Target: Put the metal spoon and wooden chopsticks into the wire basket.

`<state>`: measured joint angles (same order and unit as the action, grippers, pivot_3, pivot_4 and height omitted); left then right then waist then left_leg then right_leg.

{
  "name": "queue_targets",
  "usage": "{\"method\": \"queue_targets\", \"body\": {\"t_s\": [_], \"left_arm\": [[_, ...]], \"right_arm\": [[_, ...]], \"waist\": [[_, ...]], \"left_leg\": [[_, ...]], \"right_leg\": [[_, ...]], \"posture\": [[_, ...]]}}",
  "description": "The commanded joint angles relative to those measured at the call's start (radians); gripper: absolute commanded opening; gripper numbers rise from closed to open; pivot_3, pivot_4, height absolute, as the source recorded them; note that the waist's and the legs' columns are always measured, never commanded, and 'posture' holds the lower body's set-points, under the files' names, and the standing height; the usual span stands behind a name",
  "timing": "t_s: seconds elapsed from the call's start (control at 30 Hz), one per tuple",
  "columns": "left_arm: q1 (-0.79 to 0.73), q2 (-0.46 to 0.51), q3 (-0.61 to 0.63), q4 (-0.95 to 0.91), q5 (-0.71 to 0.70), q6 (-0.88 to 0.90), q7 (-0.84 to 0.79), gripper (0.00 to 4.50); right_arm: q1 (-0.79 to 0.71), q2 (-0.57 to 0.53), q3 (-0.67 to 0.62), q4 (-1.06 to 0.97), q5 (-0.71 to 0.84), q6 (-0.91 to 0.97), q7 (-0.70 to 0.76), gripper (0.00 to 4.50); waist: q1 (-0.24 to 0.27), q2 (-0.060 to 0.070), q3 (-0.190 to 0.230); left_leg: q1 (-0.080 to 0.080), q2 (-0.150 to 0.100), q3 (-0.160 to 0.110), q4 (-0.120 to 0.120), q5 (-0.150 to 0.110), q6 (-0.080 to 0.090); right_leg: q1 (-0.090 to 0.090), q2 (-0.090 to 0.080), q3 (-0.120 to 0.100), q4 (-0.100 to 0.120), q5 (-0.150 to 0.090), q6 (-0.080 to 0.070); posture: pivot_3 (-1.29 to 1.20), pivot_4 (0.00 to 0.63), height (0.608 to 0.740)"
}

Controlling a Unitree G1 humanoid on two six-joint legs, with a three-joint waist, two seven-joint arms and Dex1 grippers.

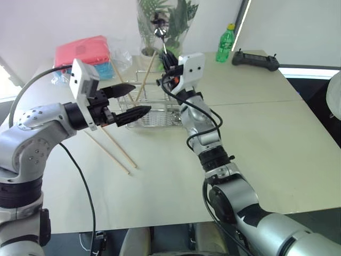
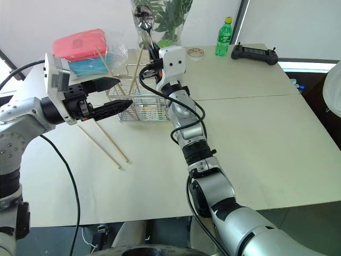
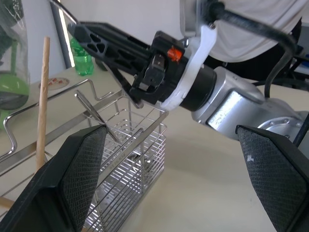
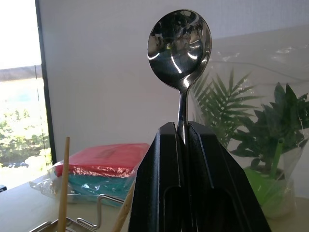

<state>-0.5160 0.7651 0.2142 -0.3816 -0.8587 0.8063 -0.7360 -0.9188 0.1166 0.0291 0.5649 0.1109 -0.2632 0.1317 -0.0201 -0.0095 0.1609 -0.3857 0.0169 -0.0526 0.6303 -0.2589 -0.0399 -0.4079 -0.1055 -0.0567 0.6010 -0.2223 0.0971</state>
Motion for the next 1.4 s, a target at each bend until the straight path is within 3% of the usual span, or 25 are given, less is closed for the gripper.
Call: {"method": "queue_targets", "body": {"t_s": [0.03,0.23,0.27,0.63,0.77,0.9,1.07,1.1,1.23,1.4], "left_arm": [[-0.007,0.015,0.032,-0.03,-0.016,0.001,0.006,4.5],[-0.019,0.013,0.029,-0.018,-0.013,0.001,0.007,4.5],[-0.022,0.012,0.027,-0.015,-0.011,0.0,0.006,4.5],[-0.065,-0.009,-0.005,0.037,0.024,-0.028,-0.015,4.5],[-0.074,-0.015,-0.004,0.051,0.034,-0.035,-0.018,4.5],[-0.071,-0.011,0.006,0.072,0.046,-0.041,-0.028,4.5],[-0.089,-0.003,0.034,0.105,0.032,-0.021,-0.024,4.5],[-0.089,0.002,0.041,0.11,0.027,-0.016,-0.028,4.5],[-0.095,0.069,0.106,0.138,-0.021,0.071,-0.015,4.5],[-0.066,0.167,0.177,0.155,-0.056,0.185,0.003,4.5]], "right_arm": [[-0.056,0.01,-0.025,0.019,0.004,-0.045,-0.013,1.2],[-0.071,-0.001,-0.046,0.038,-0.001,-0.042,-0.037,4.13],[-0.07,-0.003,-0.048,0.037,-0.002,-0.039,-0.039,4.46],[-0.037,-0.064,-0.077,-0.044,0.012,0.036,-0.043,4.46],[-0.01,-0.16,-0.124,-0.286,0.116,0.236,0.019,4.46],[0.034,-0.362,-0.199,-0.612,0.369,0.547,0.195,4.46],[0.113,-0.645,-0.316,-0.789,0.594,0.823,0.351,4.46],[0.128,-0.685,-0.328,-0.81,0.621,0.854,0.377,4.46],[0.395,-0.993,-0.357,-0.956,0.656,0.895,0.732,4.46],[0.655,-1.103,-0.407,-1.103,0.691,0.872,0.915,4.46]], "waist": [[-0.001,0.0,0.0],[-0.001,0.0,0.0],[0.0,0.0,0.0],[0.001,0.0,0.0],[0.006,0.0,0.0],[0.01,0.001,0.0],[0.007,0.0,0.0],[0.005,0.0,0.0],[0.011,-0.001,0.001],[0.004,-0.003,0.002]], "left_leg": [[0.0,0.0,0.0,0.0,0.0,0.0],[0.0,0.0,-0.001,0.0,0.0,0.0],[0.0,0.0,-0.001,0.0,0.0,0.0],[0.0,0.0,-0.001,0.0,0.0,0.0],[-0.002,0.0,-0.002,0.0,0.0,0.0],[-0.003,0.0,-0.002,0.0,0.0,0.0],[-0.003,0.0,-0.002,0.0,0.0,0.0],[-0.003,0.0,-0.002,0.0,0.0,0.0],[-0.002,0.0,-0.002,-0.001,-0.001,0.001],[-0.001,0.001,0.0,0.0,-0.001,0.002]], "right_leg": [[0.0,0.0,0.0,0.0,0.0,0.0],[0.0,0.0,0.0,0.0,0.0,0.001],[0.0,0.0,0.0,0.0,0.0,0.001],[0.0,0.001,0.0,0.0,0.0,0.0],[0.0,0.001,0.0,0.0,0.0,0.001],[0.0,0.001,0.0,0.0,0.001,0.002],[0.001,0.001,0.0,-0.003,0.001,0.002],[0.001,0.002,0.0,-0.003,0.0,0.001],[0.001,0.002,0.0,-0.003,-0.002,-0.001],[0.002,0.002,0.001,-0.004,-0.003,0.0]], "posture": [[0.0,0.15,0.703],[0.0,0.15,0.703],[0.0,0.15,0.703],[0.0,0.15,0.703],[0.0,0.15,0.703],[0.0,0.15,0.703],[0.0,0.15,0.703],[0.0,0.15,0.703],[0.0,0.15,0.703],[0.0,0.15,0.703]]}}
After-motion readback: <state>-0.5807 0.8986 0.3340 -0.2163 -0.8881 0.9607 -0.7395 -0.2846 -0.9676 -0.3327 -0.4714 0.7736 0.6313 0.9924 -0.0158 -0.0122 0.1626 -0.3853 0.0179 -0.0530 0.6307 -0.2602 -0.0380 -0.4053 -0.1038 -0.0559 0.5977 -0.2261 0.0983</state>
